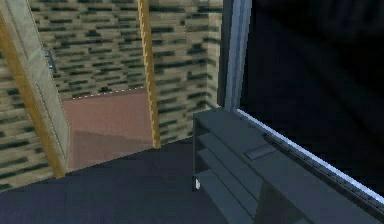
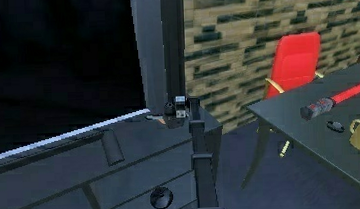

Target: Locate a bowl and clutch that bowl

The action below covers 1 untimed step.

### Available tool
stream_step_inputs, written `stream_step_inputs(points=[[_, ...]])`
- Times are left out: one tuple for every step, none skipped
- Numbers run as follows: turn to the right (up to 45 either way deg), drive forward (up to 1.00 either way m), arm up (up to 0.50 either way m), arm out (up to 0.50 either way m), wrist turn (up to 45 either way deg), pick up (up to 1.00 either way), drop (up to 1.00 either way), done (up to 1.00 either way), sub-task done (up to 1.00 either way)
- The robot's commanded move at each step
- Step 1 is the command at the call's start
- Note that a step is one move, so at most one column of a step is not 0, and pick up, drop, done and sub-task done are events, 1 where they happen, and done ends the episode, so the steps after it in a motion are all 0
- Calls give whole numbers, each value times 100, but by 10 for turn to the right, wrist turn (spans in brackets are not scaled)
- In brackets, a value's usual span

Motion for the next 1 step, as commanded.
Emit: stream_step_inputs(points=[[0, 0, 0, 0, 0, 100, 0, 0, 0]])
